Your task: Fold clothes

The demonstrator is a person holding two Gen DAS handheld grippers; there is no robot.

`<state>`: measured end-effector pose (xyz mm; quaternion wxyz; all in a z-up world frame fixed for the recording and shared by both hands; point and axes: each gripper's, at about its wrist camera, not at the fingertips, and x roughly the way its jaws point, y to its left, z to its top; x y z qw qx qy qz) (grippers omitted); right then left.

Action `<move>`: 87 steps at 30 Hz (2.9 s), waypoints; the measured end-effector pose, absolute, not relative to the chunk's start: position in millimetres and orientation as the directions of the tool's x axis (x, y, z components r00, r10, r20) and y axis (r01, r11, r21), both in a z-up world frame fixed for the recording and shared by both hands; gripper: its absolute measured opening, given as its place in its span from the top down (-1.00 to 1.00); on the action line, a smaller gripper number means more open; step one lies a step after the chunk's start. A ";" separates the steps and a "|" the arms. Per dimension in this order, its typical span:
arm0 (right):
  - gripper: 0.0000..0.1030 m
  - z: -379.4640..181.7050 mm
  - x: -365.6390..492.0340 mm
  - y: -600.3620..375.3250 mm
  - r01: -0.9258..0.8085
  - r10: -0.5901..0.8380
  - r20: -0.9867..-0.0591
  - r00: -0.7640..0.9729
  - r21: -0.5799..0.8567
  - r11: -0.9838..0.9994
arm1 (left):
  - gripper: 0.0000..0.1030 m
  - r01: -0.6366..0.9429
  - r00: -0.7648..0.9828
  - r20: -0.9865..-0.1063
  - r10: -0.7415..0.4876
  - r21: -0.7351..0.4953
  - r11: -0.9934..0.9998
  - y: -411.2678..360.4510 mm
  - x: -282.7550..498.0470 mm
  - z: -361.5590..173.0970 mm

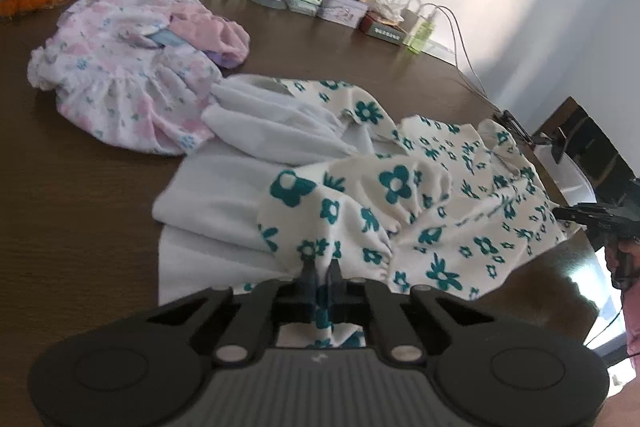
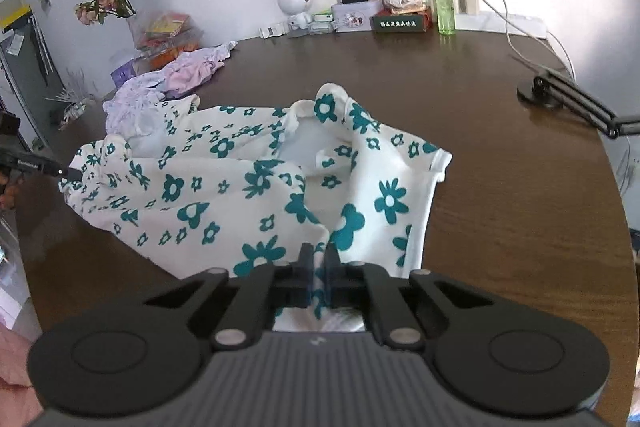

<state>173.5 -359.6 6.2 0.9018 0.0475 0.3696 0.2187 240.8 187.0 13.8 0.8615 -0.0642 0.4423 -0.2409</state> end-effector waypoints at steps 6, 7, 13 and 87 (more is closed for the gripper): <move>0.90 -1.0 176.0 -356.4 -0.346 0.401 -0.660 0.635 0.221 0.912 | 0.93 0.348 0.550 -0.737 -0.393 -0.226 0.910 190.4 250.3 26.0; 0.90 -1.2 175.7 -356.2 -0.342 0.400 -0.660 0.637 0.223 0.913 | 0.93 0.340 0.557 -0.740 -0.377 -0.212 0.916 191.4 252.6 25.1; 0.47 6.1 169.9 -364.7 -0.285 0.392 -0.627 0.673 0.269 0.920 | 0.62 0.304 0.553 -0.734 -0.393 -0.262 0.916 202.7 259.0 11.1; 0.37 10.9 193.9 -191.6 -0.429 0.321 -0.648 0.691 -0.010 0.903 | 0.03 0.635 0.571 -0.640 -0.514 -0.053 0.770 6.4 239.8 -3.0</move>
